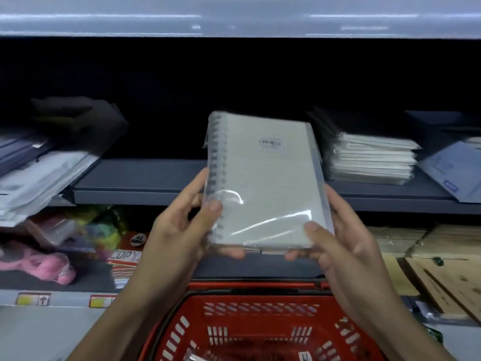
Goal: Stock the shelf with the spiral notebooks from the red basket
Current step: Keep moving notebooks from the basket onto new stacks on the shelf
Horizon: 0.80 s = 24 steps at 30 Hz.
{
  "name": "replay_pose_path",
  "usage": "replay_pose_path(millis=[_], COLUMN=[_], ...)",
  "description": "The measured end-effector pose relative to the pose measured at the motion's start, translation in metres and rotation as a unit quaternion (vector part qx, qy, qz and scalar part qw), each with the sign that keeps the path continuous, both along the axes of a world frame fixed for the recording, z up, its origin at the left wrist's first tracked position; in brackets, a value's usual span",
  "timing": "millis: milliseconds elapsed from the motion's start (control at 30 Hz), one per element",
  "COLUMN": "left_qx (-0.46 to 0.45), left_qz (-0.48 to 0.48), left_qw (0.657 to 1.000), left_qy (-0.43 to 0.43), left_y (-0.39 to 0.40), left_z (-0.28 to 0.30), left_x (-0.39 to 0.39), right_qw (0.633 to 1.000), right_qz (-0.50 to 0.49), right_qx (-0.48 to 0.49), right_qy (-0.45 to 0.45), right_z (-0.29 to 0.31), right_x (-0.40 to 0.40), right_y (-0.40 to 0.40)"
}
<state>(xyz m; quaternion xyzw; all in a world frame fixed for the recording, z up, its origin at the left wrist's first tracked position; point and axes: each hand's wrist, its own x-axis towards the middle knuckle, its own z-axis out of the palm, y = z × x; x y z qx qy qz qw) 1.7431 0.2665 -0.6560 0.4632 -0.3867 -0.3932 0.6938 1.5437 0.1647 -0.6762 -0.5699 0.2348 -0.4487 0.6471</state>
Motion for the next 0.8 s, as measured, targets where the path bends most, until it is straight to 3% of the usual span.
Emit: replay_pose_path(millis=[200,467,633,800], left_qx=[0.005,0.057,0.08,0.039], left_qz=[-0.014,0.116,0.213,0.26], left_qw=[0.998,0.989,0.948,0.918], left_qy=[-0.056,-0.075,-0.223,-0.298], left_y=[-0.056,-0.084,-0.061,-0.067], left_z=[0.033,0.039,0.023,0.009], left_x=[0.024,0.031,0.029,0.025], right_qw=[0.998,0.989,0.966,0.956], right_qz=[0.025,-0.043,-0.14,-0.173], right_qx=[0.056,0.126,-0.047,-0.12], right_qy=[-0.018,0.072,0.212,0.202], right_z=[0.032,0.036,0.026,-0.002], right_x=[0.037,0.064,0.036,0.035], right_y=[-0.072,-0.108,-0.081,-0.086])
